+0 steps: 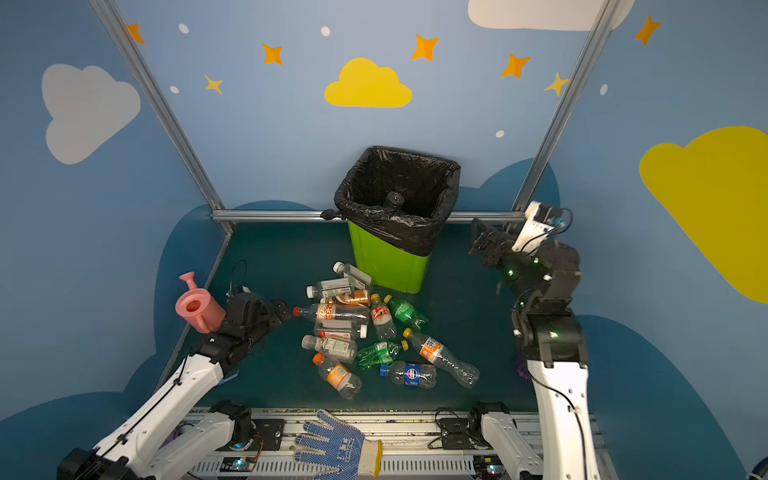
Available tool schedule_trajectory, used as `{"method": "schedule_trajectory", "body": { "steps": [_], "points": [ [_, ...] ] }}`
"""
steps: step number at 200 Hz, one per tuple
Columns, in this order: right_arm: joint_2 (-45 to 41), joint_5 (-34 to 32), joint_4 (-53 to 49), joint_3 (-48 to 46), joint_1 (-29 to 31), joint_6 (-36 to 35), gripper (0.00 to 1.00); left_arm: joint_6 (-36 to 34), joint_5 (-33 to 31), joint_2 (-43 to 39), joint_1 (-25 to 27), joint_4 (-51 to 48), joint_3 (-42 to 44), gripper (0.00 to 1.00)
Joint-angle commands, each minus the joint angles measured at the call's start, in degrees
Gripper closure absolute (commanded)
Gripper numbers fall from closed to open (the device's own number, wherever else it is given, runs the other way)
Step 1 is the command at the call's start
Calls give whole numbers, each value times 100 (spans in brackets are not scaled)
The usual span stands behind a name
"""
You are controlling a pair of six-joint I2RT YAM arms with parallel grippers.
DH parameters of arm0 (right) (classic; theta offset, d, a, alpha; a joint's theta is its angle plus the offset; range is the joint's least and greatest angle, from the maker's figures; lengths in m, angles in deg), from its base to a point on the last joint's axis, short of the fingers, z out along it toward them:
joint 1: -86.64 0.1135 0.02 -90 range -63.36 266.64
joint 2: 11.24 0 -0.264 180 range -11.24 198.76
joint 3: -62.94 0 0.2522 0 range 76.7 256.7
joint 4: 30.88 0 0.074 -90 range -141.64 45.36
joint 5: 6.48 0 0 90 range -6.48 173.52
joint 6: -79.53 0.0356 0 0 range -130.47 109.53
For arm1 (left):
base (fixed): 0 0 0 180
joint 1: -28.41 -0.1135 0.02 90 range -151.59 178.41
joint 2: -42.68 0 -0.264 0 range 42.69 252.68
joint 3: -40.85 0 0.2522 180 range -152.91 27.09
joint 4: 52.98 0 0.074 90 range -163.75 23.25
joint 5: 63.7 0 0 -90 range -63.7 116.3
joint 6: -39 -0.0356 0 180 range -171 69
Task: Throw the plastic bottles in the bin
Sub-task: 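Swing the right gripper back down toward the bottle pile, then reach the right gripper across the pile and grasp an orange-capped bottle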
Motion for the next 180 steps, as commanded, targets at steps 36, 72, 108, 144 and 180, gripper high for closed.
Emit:
{"method": "schedule_trajectory", "body": {
  "steps": [36, 72, 108, 144, 180],
  "points": [
    [-1458, 350, -546, -2427, -198, 942, 2, -400, -628, -138, 572, -427, -148, 0],
    [-1719, 863, -591, -3057, 248, 1019, 4, -229, -902, -311, 575, -424, -9, 0],
    [-1504, 103, -336, -3094, 1660, 1159, 6, -123, -1051, -322, 389, -395, -67, 0],
    [-775, -560, 481, -3121, 3097, 1364, 9, -167, -777, -538, -198, -569, -135, 0],
    [545, -1144, 620, -2410, 4809, 998, 17, -223, -415, -811, -616, -545, -29, 0]
  ]
}}
